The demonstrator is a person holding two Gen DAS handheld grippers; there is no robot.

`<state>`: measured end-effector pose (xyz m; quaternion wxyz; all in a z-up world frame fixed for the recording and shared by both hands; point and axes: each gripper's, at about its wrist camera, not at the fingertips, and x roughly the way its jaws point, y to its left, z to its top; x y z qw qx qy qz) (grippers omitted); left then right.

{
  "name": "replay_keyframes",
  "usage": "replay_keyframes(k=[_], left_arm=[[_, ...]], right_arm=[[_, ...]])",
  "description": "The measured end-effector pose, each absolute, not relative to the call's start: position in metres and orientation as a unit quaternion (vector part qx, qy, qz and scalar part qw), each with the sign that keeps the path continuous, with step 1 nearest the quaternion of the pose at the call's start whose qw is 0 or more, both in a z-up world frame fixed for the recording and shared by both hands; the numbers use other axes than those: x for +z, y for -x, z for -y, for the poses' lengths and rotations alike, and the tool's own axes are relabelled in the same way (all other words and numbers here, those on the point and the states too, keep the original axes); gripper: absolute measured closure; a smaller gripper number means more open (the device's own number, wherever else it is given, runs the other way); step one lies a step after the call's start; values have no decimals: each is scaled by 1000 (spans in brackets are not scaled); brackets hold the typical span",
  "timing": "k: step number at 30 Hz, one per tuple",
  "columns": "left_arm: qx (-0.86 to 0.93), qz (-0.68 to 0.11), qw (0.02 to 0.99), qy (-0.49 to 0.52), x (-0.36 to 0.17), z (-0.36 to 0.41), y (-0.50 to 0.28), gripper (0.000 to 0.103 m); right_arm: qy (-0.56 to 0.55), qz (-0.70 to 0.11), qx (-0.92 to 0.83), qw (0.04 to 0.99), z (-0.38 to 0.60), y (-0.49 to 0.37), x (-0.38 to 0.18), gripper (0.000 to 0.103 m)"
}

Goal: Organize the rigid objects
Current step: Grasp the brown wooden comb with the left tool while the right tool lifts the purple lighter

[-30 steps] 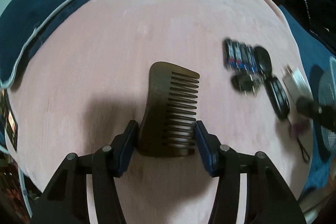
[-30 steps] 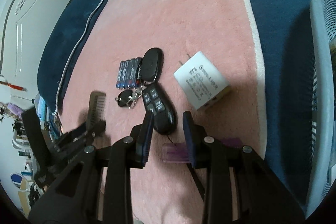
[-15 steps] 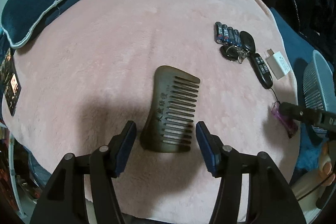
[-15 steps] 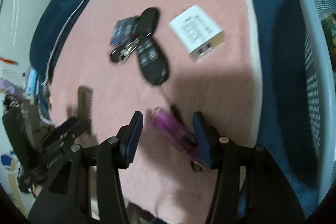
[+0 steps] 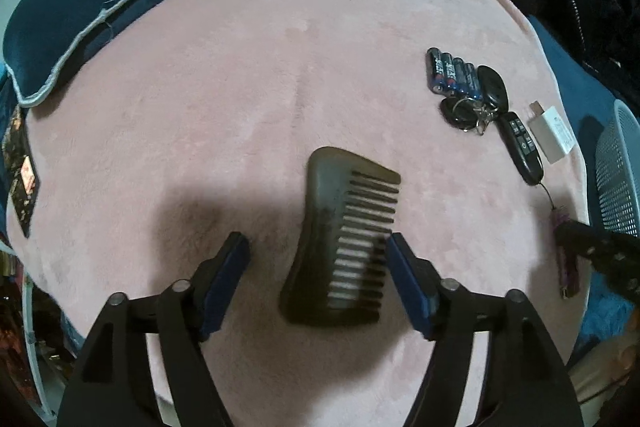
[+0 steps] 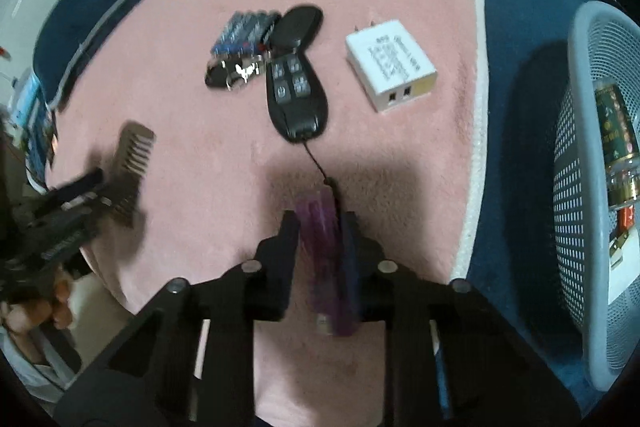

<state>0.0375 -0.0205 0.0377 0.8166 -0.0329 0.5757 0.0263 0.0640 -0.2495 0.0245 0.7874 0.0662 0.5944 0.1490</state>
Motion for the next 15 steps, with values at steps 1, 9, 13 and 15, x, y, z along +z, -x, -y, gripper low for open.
replay_keyframes(k=[1, 9, 13, 15], left_arm=[[28, -577, 816, 28, 35, 23, -39, 28], [39, -574, 818, 17, 32, 25, -38, 27], [38, -575, 817, 15, 30, 28, -41, 27], [35, -577, 816, 14, 30, 29, -42, 27]], right_arm=[[-96, -583, 160, 791, 257, -66, 29, 83], [-183, -570, 221, 770, 255, -79, 31, 91], [-151, -585, 213, 768, 232, -80, 24, 88], [-148, -590, 209, 766, 237, -76, 23, 85]])
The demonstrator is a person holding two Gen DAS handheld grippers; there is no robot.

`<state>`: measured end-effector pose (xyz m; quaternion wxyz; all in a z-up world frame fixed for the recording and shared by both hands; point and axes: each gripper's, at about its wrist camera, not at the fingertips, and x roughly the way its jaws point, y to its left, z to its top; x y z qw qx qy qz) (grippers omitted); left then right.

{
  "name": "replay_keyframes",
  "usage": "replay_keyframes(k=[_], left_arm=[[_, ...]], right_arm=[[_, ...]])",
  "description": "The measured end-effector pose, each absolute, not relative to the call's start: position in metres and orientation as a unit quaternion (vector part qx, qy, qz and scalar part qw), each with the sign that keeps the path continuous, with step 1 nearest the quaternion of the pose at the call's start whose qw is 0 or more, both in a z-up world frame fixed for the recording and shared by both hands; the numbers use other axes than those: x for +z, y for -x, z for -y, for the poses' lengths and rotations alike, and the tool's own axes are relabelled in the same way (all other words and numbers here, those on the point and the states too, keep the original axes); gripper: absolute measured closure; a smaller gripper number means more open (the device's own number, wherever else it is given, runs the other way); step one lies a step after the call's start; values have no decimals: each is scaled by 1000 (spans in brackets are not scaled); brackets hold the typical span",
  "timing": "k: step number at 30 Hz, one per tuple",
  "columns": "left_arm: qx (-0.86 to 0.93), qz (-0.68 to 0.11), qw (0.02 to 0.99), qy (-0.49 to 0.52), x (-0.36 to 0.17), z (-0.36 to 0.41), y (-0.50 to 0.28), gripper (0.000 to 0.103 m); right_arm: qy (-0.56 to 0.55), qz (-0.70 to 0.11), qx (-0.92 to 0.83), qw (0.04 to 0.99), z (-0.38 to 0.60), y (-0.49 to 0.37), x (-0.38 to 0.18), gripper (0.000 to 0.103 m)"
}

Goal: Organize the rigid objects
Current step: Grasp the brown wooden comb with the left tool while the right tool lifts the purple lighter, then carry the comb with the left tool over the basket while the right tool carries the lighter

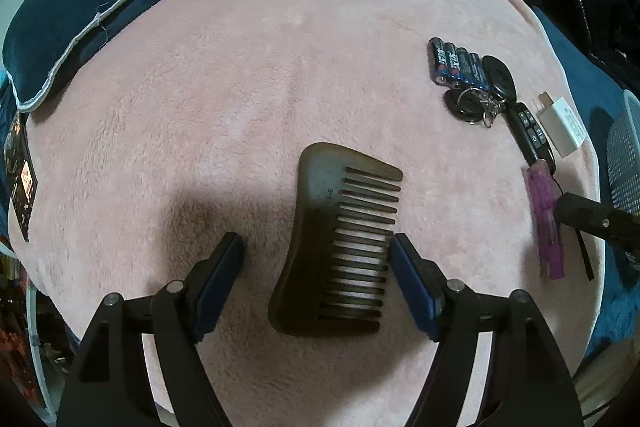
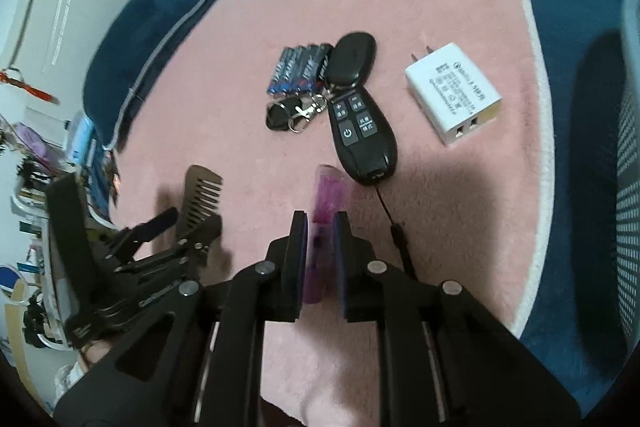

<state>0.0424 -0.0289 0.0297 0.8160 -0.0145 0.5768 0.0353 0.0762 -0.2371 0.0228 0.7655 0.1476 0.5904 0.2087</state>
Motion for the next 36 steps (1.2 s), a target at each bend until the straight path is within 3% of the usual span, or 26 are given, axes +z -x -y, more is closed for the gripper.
replay_keyframes(k=[16, 20, 22, 24, 29, 36], left_arm=[[23, -574, 818, 23, 30, 20, -39, 26], [37, -573, 819, 15, 29, 26, -43, 25], [39, -573, 818, 5, 28, 29, -43, 29], [27, -571, 820, 6, 33, 32, -40, 51], [1, -572, 820, 26, 46, 29, -28, 53], [11, -582, 813, 11, 33, 30, -35, 50]], right_arm=[[-102, -593, 212, 770, 216, -77, 14, 80], [-15, -594, 200, 779, 192, -68, 8, 77], [27, -580, 195, 791, 182, -63, 10, 77], [14, -572, 197, 796, 185, -62, 14, 80], [-60, -577, 212, 787, 205, -65, 21, 80], [-22, -589, 196, 784, 188, -62, 12, 78]])
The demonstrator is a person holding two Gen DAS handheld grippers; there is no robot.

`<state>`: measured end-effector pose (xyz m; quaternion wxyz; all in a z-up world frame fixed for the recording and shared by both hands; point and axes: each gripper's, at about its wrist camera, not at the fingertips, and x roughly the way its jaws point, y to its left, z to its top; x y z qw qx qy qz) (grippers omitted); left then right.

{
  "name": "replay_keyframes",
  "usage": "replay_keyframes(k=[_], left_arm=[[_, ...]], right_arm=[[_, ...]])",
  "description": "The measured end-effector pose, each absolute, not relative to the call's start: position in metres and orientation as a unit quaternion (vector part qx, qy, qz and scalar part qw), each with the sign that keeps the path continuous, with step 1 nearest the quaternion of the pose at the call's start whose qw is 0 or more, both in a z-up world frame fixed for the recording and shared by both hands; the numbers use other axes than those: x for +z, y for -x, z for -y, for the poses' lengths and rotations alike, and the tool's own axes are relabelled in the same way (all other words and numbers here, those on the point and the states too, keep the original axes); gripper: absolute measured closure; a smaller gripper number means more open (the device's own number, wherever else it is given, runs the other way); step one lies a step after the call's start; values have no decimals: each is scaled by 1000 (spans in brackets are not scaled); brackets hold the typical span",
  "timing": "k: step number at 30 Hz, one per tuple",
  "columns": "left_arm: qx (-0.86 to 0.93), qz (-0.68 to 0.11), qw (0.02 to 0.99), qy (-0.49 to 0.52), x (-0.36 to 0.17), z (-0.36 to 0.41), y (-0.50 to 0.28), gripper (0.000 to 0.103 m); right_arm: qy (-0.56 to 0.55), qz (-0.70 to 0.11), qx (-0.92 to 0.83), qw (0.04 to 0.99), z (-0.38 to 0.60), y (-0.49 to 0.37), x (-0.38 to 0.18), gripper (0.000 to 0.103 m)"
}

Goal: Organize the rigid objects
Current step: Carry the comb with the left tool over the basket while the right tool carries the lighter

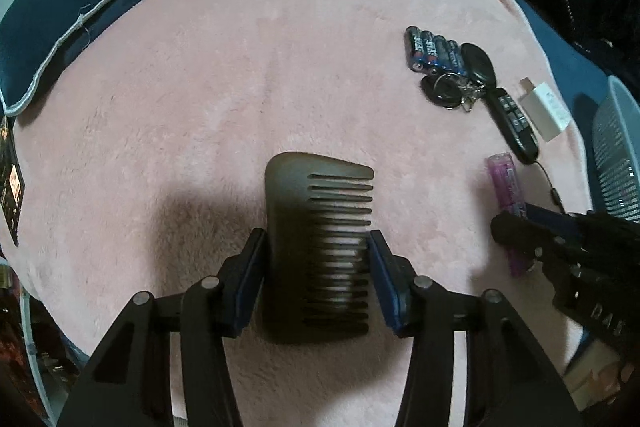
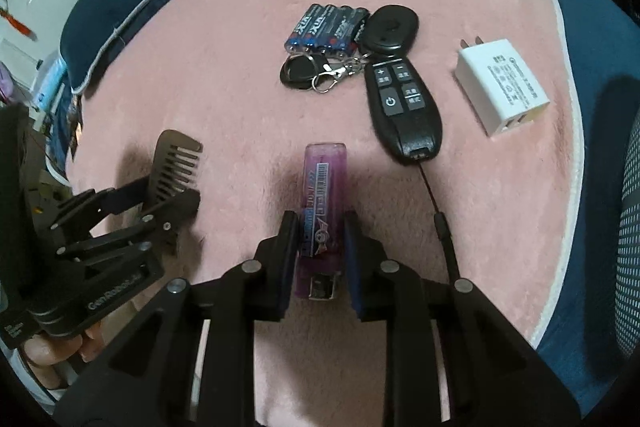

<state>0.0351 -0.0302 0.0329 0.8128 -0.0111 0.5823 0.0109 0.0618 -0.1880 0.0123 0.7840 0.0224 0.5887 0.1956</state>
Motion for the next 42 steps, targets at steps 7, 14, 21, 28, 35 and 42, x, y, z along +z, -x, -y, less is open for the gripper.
replay_keyframes(k=[7, 14, 21, 28, 35, 42], left_arm=[[14, -576, 817, 19, 48, 28, -31, 53], [16, -573, 820, 19, 60, 26, -26, 53], [4, -564, 825, 4, 76, 39, -26, 53], [-14, -550, 835, 3, 99, 56, -23, 53], [-42, -535, 844, 7, 119, 91, -43, 53], [-73, -528, 846, 3, 134, 133, -62, 53]], right_arm=[[-55, -567, 210, 795, 198, -63, 24, 80], [-90, -551, 210, 803, 213, -57, 38, 80], [-101, -529, 202, 818, 218, -52, 51, 80], [-129, -494, 191, 838, 239, -42, 70, 80], [-168, -463, 153, 857, 273, -41, 84, 80], [-184, -437, 93, 876, 309, -44, 96, 80]])
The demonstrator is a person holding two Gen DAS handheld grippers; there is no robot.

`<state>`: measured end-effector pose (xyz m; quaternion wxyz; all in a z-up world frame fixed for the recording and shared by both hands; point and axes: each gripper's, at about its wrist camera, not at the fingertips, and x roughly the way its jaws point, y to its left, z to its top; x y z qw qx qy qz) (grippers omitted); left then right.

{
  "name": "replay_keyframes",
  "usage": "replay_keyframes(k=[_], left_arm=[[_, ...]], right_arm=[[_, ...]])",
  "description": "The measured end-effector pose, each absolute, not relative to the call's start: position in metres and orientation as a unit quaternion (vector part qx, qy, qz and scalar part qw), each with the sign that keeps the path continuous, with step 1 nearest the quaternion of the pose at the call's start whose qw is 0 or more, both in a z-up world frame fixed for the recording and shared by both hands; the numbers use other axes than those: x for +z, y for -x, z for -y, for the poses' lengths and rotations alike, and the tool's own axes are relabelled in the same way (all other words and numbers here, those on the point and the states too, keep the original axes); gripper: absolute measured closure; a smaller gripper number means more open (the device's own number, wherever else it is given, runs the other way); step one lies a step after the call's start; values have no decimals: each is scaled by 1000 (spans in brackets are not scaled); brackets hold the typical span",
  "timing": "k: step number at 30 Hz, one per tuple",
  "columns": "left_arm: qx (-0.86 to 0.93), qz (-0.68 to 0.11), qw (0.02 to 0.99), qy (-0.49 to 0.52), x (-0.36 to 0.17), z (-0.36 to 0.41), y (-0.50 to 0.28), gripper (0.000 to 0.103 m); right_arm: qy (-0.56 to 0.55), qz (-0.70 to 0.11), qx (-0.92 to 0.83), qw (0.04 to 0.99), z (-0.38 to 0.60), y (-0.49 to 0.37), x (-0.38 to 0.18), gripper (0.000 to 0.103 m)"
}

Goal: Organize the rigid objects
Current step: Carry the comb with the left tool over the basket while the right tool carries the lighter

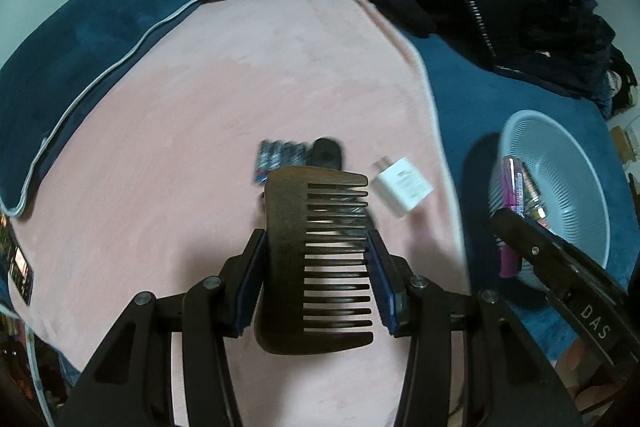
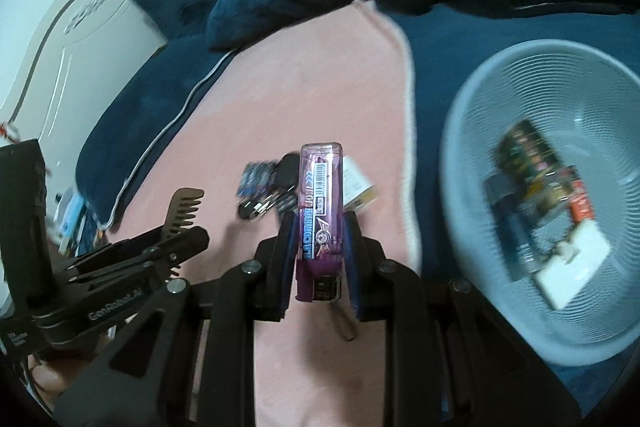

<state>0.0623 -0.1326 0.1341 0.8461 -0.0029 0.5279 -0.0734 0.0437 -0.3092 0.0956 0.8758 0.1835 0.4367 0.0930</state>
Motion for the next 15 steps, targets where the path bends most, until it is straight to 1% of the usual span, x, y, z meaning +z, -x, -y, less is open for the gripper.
replay_keyframes(k=[4, 10, 15], left_arm=[[-97, -526, 845, 2, 140, 161, -72, 53], [-145, -526, 838, -9, 146, 220, -79, 53], [-181, -528, 829, -18, 147, 262, -82, 53]], right_arm=[[-217, -413, 49, 883, 343, -41, 104, 80], [-269, -399, 7, 877, 384, -33, 106, 80], [-279, -393, -33, 876, 422, -19, 111, 80]])
